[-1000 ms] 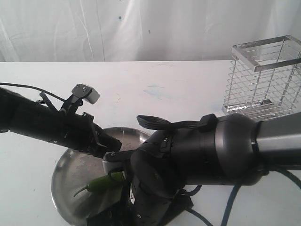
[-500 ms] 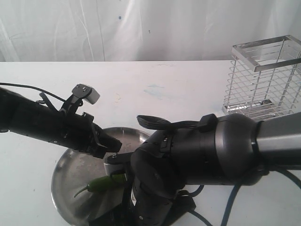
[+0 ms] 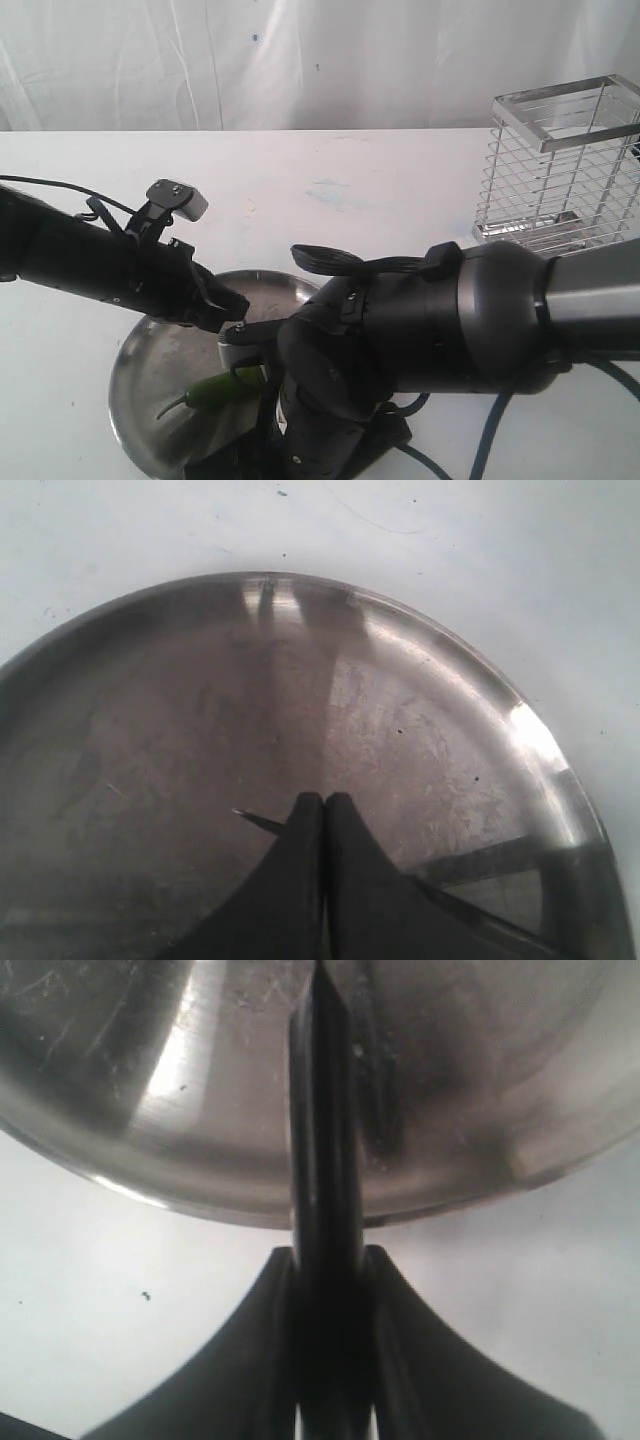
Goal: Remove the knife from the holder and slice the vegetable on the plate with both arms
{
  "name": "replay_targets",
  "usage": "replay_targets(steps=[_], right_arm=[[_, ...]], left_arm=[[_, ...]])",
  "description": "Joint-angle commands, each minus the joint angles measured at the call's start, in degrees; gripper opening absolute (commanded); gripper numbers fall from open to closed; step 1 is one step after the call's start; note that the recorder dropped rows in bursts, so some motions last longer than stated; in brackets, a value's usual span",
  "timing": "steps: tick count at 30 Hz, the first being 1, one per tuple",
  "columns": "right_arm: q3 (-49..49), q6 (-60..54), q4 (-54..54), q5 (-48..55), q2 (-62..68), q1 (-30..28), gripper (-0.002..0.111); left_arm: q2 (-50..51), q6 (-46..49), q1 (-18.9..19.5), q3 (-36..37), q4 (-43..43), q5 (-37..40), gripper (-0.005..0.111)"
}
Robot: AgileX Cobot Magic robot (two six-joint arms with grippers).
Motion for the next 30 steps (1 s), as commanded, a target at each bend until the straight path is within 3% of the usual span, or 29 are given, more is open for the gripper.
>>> replay_targets(steps=[1, 11, 30], right_arm=[[0.12, -0.52, -0.07, 0.96, 0.04, 0.24, 0.0], [0.12, -1.92, 0.16, 3.96, 0.04, 0.24, 0.0], [0.12, -1.92, 0.32, -1.69, 0.04, 0.24, 0.0]], left_arm=[[0.0, -1.76, 0.16, 0.41, -2.15, -0.17, 0.0], [0.0, -11.05, 0.16, 0.41, -2.76, -9.09, 0.0], [0.0, -9.59, 0.16, 0.41, -4.99, -11.31, 0.0]])
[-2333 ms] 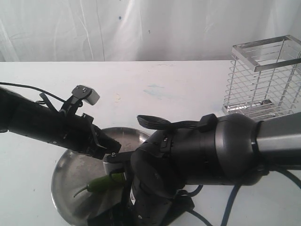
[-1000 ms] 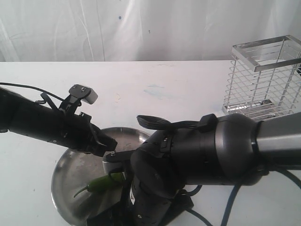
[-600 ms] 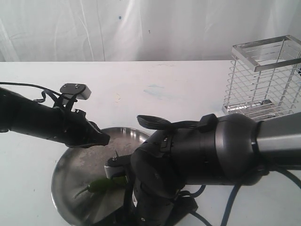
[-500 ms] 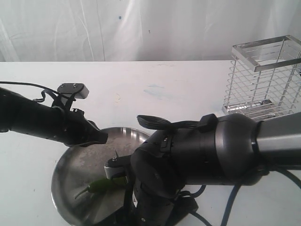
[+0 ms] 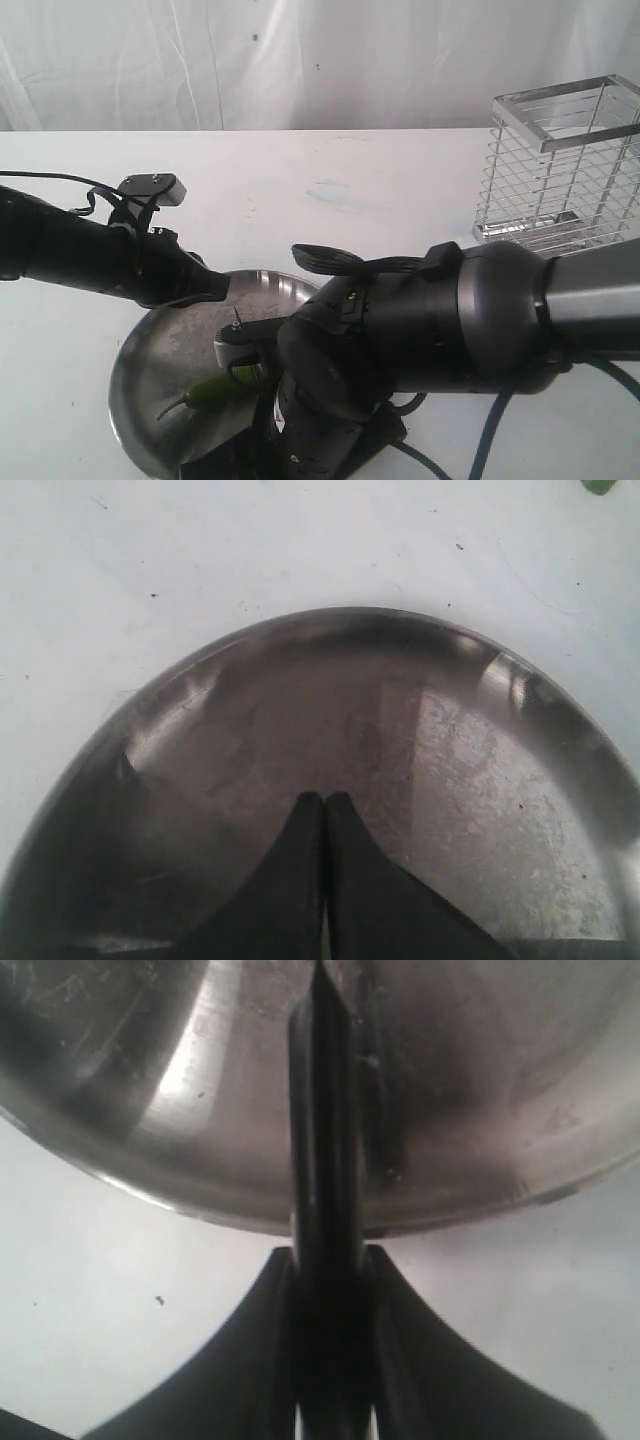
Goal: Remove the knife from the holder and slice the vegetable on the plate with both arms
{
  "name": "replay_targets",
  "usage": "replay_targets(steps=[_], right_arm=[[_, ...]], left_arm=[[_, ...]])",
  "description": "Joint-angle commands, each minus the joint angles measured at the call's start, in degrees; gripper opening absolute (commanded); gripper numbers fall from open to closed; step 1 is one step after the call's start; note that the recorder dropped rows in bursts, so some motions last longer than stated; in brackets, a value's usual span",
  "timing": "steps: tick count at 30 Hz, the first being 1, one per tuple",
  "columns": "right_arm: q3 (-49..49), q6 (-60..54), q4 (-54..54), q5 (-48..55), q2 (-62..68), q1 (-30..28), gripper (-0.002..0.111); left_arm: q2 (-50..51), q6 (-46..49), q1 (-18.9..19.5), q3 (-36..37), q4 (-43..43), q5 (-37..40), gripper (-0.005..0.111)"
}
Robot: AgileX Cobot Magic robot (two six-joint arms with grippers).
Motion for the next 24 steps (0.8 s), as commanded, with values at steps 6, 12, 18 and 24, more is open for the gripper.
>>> replay_targets(steps=[6, 12, 18, 24], right_arm=[[0.12, -0.66, -0.23, -0.05, 0.04, 0.24, 0.0], [0.12, -0.66, -0.23, -0.05, 0.04, 0.24, 0.0], [0.12, -0.66, 0.93, 1.88, 0.04, 0.24, 0.0], [0.12, -0.66, 1.06, 2.75, 0.04, 0.24, 0.0]], left_arm=[[0.0, 0.61, 0.16, 0.41, -0.93, -0.7, 0.0], [0.0, 1.13, 0.16, 0.41, -0.93, 2.73, 0.0], [0.0, 4.77, 0.16, 0.29, -4.13, 7.83, 0.0], [0.0, 8.26, 0.16, 0.29, -6.19, 9.65, 0.0]])
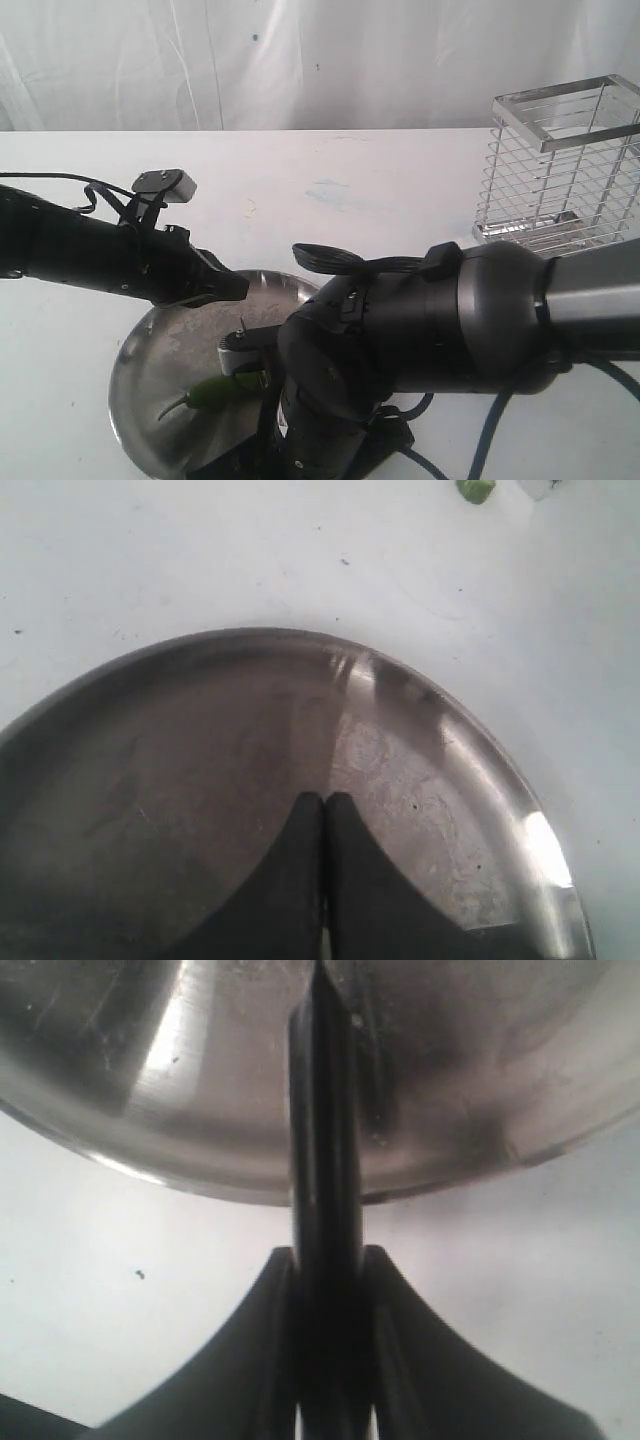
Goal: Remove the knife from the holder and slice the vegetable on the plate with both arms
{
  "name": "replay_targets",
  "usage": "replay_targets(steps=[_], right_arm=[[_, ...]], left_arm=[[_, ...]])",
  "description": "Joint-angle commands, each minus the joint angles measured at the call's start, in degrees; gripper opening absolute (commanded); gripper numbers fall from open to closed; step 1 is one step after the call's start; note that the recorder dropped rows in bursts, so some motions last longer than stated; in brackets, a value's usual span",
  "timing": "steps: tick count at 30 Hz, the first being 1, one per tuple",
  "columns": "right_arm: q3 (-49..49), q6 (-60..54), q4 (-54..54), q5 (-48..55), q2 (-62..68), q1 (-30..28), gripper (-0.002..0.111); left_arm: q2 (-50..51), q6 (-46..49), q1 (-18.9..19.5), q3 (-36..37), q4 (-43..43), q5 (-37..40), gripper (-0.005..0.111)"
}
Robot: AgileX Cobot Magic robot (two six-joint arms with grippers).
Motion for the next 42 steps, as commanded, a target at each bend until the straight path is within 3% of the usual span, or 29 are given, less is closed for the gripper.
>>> replay_targets(steps=[1, 7, 17, 26, 30, 35, 42], right_arm=[[0.12, -0.48, 0.27, 0.19, 0.04, 0.24, 0.0], [0.12, -0.48, 0.27, 0.07, 0.04, 0.24, 0.0], [0.12, -0.48, 0.38, -0.05, 0.04, 0.24, 0.0], [0.12, -0.48, 1.48, -0.05, 0.04, 0.24, 0.0], [0.12, -0.48, 1.48, -0.05, 0.04, 0.24, 0.0], [0.12, -0.48, 1.48, -0.05, 0.04, 0.24, 0.0], [0.12, -0.48, 1.48, -0.05, 0.04, 0.24, 0.0]], left_arm=[[0.0, 1.93, 0.16, 0.29, -1.81, 1.22, 0.0], [0.0, -0.07, 0.16, 0.29, -1.81, -2.29, 0.0], [0.0, 5.73, 0.16, 0.29, -2.2, 10.41, 0.0], [0.0, 4.15, 0.16, 0.29, 2.9, 12.98, 0.0], [0.0, 4.01, 0.16, 0.82, 3.76, 12.28, 0.0], [0.09, 3.85, 0.16, 3.72, 3.44, 5.31, 0.0], [0.22, 3.23, 0.16, 4.34, 2.7, 4.68, 0.0]])
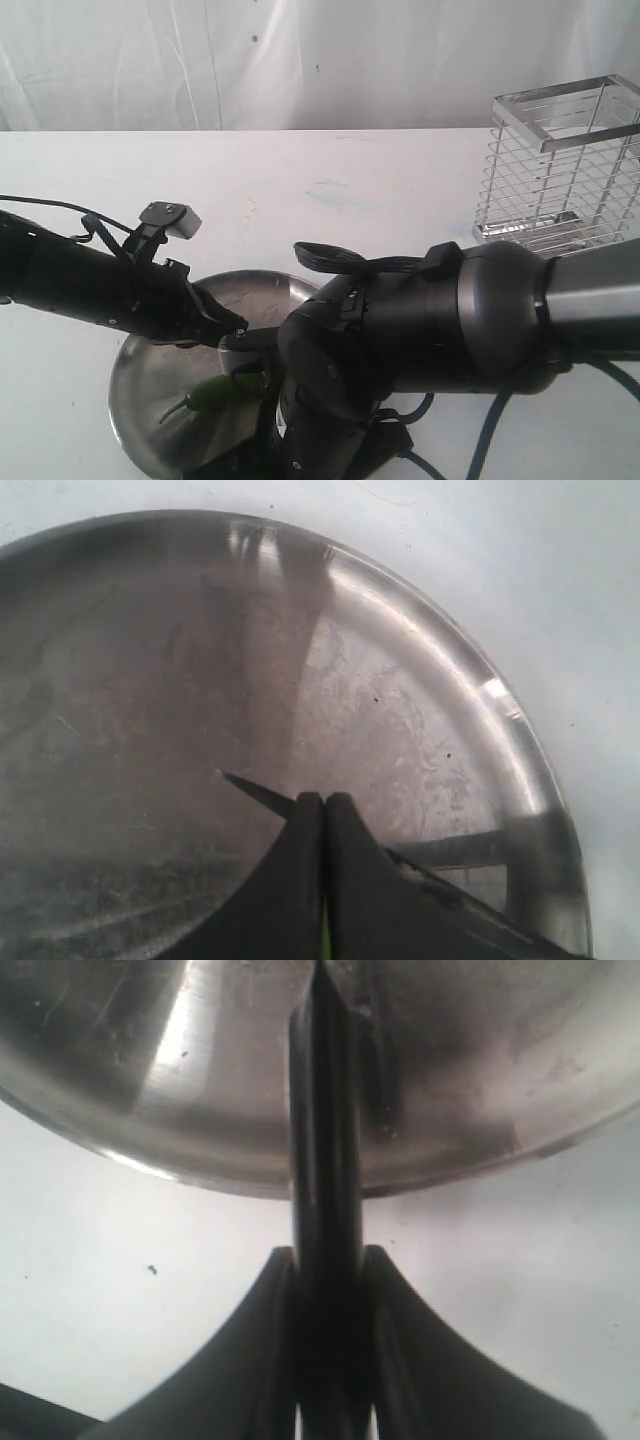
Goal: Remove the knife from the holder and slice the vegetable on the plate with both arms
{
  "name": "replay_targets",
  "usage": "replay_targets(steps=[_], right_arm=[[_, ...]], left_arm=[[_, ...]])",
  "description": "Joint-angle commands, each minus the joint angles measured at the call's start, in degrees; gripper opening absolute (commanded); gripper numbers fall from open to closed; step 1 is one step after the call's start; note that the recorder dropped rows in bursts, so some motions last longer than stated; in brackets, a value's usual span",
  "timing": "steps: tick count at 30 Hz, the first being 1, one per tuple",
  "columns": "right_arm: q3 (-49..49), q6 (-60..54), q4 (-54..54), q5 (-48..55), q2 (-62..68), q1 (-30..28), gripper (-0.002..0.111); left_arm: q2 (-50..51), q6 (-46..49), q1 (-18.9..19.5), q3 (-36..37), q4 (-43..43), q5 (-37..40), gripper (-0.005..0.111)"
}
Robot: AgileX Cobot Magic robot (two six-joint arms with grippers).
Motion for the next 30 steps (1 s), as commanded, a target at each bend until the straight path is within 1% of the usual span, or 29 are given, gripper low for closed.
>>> replay_targets(steps=[1, 3, 4, 7, 13, 18, 21, 23, 26, 30], right_arm=[[0.12, -0.38, 0.02, -0.05, 0.04, 0.24, 0.0], [0.12, -0.38, 0.02, -0.05, 0.04, 0.24, 0.0], [0.12, -0.38, 0.02, -0.05, 0.04, 0.24, 0.0], [0.12, -0.38, 0.02, -0.05, 0.04, 0.24, 0.0], [0.12, -0.38, 0.03, 0.18, 0.04, 0.24, 0.0], [0.12, -0.38, 0.13, 0.29, 0.04, 0.24, 0.0], [0.12, -0.38, 0.12, 0.44, 0.04, 0.24, 0.0], [0.12, -0.38, 0.12, 0.44, 0.04, 0.24, 0.0], [0.12, -0.38, -0.09, 0.42, 0.04, 0.24, 0.0], [0.12, -0.38, -0.43, -0.01, 0.35, 0.24, 0.0]], left_arm=[[-0.13, -0.72, 0.16, 0.39, -5.4, 1.43, 0.0], [-0.13, 2.26, 0.16, 0.39, -10.14, 3.53, 0.0], [-0.13, 5.33, 0.16, 0.39, -10.76, 5.27, 0.0], [0.17, 5.62, 0.16, 0.39, -10.76, 3.88, 0.0], [6.75, 7.12, 0.16, 0.39, -10.76, 4.06, 0.0], [8.8, 4.96, 0.16, 0.39, -10.15, 2.88, 0.0], [8.82, 0.56, 0.16, 0.39, -7.26, -0.94, 0.0], [8.82, -2.46, 0.16, 0.39, -4.98, -1.91, 0.0], [8.82, -3.77, 0.16, 0.39, -3.36, -1.7, 0.0], [8.82, -3.86, 0.16, 0.39, -2.75, 0.83, 0.0]])
